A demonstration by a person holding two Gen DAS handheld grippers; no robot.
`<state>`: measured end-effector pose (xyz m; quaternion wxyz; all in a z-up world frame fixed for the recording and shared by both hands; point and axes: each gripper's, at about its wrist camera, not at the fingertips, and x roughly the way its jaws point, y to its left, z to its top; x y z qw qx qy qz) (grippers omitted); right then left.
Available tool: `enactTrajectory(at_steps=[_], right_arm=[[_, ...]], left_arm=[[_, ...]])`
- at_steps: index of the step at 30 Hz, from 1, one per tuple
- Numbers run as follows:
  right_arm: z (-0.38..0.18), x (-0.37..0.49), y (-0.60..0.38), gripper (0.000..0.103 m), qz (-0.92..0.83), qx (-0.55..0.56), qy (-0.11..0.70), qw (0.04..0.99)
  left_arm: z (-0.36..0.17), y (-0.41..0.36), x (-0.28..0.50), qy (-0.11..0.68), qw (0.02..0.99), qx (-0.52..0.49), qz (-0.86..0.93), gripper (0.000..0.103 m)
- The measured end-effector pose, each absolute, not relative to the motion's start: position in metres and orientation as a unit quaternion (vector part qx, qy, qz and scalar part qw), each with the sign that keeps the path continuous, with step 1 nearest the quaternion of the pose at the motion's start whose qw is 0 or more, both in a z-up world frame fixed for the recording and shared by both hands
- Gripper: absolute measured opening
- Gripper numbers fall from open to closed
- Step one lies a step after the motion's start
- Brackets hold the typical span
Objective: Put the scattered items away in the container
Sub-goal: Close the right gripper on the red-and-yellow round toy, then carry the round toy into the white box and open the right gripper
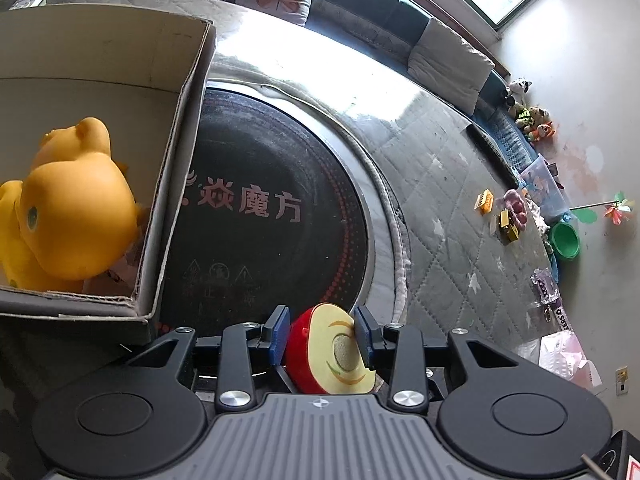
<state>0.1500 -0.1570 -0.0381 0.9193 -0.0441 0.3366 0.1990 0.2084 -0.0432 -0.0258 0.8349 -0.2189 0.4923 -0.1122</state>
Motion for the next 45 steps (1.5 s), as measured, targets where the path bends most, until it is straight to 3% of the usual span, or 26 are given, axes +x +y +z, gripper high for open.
enactTrajectory(at_steps=[28, 45], right_arm=[[0.019, 0.133, -0.128, 0.058, 0.228, -0.075, 0.262, 0.935], [0.031, 0.165, -0.049, 0.058, 0.306, -0.100, 0.231, 0.918]], left_arm=[[0.045, -0.008, 0.177, 0.420, 0.873, -0.220, -0.113, 0.037], [0.057, 0.080, 0.178, 0.380, 0.889, -0.251, -0.044, 0.038]])
